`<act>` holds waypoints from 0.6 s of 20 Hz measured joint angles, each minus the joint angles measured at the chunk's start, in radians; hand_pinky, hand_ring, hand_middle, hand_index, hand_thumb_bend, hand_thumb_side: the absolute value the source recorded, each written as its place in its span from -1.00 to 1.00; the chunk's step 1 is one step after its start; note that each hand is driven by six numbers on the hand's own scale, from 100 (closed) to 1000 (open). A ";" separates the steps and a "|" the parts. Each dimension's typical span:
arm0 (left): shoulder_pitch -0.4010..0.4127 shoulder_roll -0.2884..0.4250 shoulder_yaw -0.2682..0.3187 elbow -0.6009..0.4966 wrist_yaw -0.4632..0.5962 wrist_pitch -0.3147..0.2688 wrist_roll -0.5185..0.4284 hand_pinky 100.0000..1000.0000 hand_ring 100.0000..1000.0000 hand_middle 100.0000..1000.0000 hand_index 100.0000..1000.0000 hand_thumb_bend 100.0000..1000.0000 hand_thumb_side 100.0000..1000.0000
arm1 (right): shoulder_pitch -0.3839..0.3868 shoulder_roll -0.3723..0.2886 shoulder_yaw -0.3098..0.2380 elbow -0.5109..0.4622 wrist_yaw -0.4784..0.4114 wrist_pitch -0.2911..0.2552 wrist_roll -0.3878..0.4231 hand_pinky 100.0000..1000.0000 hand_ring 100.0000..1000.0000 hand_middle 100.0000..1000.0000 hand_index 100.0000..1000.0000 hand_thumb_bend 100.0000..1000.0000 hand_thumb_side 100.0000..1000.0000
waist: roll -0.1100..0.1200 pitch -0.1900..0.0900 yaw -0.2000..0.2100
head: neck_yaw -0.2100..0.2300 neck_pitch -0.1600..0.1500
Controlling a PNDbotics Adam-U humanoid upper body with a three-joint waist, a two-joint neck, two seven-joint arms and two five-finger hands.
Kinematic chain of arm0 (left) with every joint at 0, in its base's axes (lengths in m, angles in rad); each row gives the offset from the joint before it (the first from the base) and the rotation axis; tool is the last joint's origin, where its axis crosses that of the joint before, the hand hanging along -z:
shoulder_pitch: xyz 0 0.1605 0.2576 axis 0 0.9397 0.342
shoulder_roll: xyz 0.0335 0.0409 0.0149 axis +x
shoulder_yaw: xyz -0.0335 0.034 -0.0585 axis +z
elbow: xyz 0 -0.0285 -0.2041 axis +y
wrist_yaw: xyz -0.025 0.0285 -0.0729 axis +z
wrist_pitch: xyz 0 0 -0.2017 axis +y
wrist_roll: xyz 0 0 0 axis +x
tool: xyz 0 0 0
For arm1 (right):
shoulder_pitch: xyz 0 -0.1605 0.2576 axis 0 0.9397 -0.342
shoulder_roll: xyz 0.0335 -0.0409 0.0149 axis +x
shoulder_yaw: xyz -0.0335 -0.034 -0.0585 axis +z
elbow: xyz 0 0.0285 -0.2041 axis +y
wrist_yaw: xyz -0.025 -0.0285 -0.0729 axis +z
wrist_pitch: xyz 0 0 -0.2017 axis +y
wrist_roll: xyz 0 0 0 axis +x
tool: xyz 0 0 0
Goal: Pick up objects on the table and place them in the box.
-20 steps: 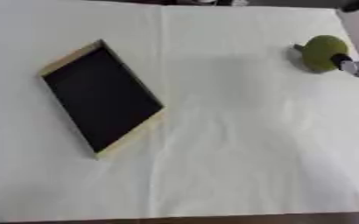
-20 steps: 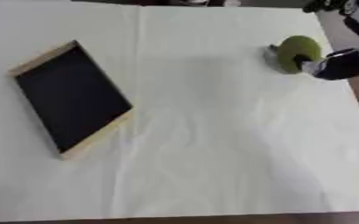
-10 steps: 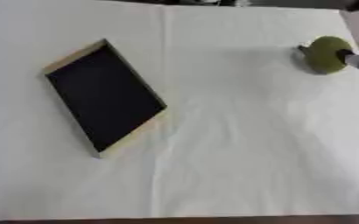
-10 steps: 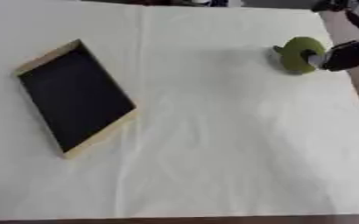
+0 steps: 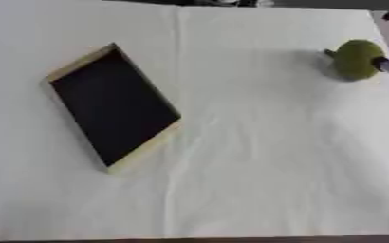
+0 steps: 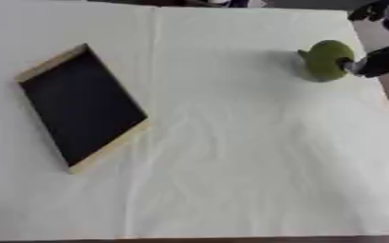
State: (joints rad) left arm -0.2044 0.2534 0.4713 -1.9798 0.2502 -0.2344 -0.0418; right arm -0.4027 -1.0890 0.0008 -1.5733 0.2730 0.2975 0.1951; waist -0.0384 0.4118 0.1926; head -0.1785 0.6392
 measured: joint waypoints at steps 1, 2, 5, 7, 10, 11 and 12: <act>0.000 0.000 0.000 0.000 0.000 0.000 0.000 0.34 0.27 0.36 0.48 -1.00 0.13 | -0.004 0.003 0.002 0.012 -0.003 -0.005 0.001 0.81 0.82 0.66 0.67 -0.36 -1.00 | 0.000 0.001 0.000 | 0.000 0.000; 0.000 0.000 0.000 0.000 0.000 0.000 -0.001 0.34 0.27 0.36 0.48 -1.00 0.13 | -0.008 0.007 0.006 0.023 -0.004 -0.010 0.002 0.81 0.82 0.66 0.67 -0.36 -1.00 | 0.000 0.001 0.001 | 0.000 -0.001; 0.000 0.000 0.000 0.000 0.000 -0.001 -0.002 0.34 0.27 0.36 0.48 -1.00 0.13 | -0.017 0.013 0.012 0.045 -0.005 -0.022 0.007 0.82 0.82 0.66 0.67 -0.37 -1.00 | 0.002 0.001 0.002 | -0.002 -0.004; 0.000 0.000 0.000 0.000 0.000 -0.002 -0.003 0.34 0.27 0.36 0.48 -1.00 0.13 | -0.025 0.016 0.016 0.054 -0.006 -0.026 0.009 0.82 0.82 0.66 0.67 -0.37 -1.00 | 0.003 0.002 0.005 | -0.005 -0.007; -0.001 -0.001 -0.001 0.000 0.001 -0.002 -0.004 0.34 0.27 0.37 0.48 -1.00 0.13 | -0.046 0.026 0.025 0.073 -0.007 -0.031 0.013 0.82 0.83 0.66 0.67 -0.36 -1.00 | 0.003 0.005 0.008 | -0.008 -0.008; -0.002 -0.002 -0.001 0.000 0.001 -0.001 -0.004 0.34 0.27 0.37 0.48 -1.00 0.13 | -0.050 0.028 0.029 0.081 -0.007 -0.032 0.014 0.82 0.83 0.67 0.67 -0.36 -1.00 | 0.003 0.006 0.009 | -0.008 -0.008; -0.002 -0.004 -0.002 0.000 0.001 -0.001 -0.004 0.34 0.27 0.37 0.48 -1.00 0.13 | -0.056 0.032 0.031 0.090 -0.006 -0.034 0.016 0.82 0.82 0.67 0.67 -0.36 -1.00 | 0.003 0.006 0.011 | -0.008 -0.008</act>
State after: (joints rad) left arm -0.2064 0.2499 0.4697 -1.9798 0.2515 -0.2356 -0.0463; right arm -0.4582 -1.0569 0.0322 -1.4836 0.2665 0.2639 0.2107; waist -0.0359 0.4181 0.2033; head -0.1865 0.6308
